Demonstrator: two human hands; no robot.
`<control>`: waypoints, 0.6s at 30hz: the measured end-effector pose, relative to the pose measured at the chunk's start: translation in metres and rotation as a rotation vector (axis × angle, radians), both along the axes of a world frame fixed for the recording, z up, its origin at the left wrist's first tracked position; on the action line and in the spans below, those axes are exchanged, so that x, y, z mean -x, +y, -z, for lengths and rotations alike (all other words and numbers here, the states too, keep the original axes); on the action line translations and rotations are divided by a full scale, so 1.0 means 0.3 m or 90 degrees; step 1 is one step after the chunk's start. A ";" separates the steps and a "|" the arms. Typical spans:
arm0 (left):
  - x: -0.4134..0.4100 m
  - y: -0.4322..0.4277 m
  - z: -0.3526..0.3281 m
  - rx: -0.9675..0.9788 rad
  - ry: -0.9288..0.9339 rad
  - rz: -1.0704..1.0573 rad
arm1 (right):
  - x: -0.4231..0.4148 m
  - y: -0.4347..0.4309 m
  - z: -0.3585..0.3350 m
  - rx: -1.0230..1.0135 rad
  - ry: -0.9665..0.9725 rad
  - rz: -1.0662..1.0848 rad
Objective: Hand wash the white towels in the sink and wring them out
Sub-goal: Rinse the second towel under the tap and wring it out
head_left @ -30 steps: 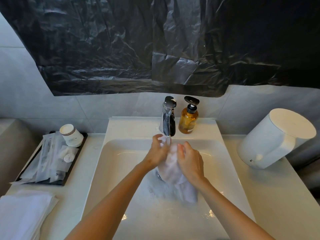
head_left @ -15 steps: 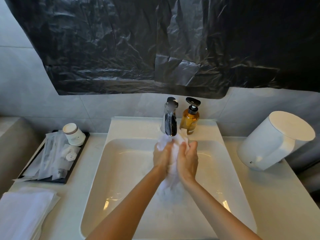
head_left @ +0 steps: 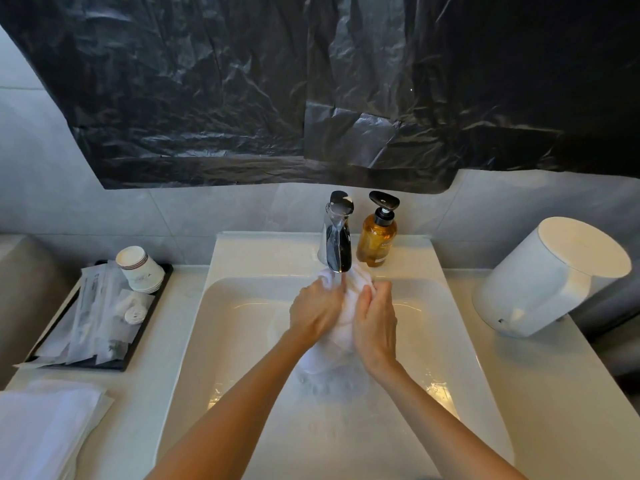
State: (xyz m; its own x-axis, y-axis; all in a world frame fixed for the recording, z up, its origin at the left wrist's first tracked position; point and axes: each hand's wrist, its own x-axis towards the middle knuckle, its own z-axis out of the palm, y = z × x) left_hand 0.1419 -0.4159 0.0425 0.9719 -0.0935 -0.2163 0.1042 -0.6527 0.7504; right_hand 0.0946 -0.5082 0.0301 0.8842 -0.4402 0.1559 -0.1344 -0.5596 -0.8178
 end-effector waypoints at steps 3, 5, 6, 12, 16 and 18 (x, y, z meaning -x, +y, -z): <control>0.004 -0.013 -0.013 0.173 0.136 -0.072 | 0.001 -0.025 -0.009 -0.030 -0.027 -0.001; 0.000 -0.020 -0.029 0.317 0.244 -0.159 | 0.006 -0.053 -0.011 -0.051 -0.026 0.009; -0.009 -0.020 -0.024 0.366 0.266 -0.192 | 0.012 -0.068 -0.011 -0.060 -0.022 0.011; 0.002 -0.048 0.021 0.448 0.222 -0.177 | 0.042 -0.080 -0.009 -0.051 0.010 -0.027; 0.005 -0.063 0.016 0.400 0.216 -0.171 | 0.032 -0.054 -0.016 0.010 -0.010 -0.008; -0.006 -0.069 0.007 0.390 0.180 -0.183 | 0.024 -0.044 -0.026 0.047 -0.031 -0.013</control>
State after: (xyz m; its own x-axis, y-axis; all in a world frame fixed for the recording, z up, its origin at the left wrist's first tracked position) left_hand 0.1436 -0.4365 0.0403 0.8909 -0.0283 -0.4532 0.4519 -0.0431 0.8910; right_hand 0.0875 -0.5212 0.0379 0.8838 -0.4078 0.2294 -0.0839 -0.6204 -0.7798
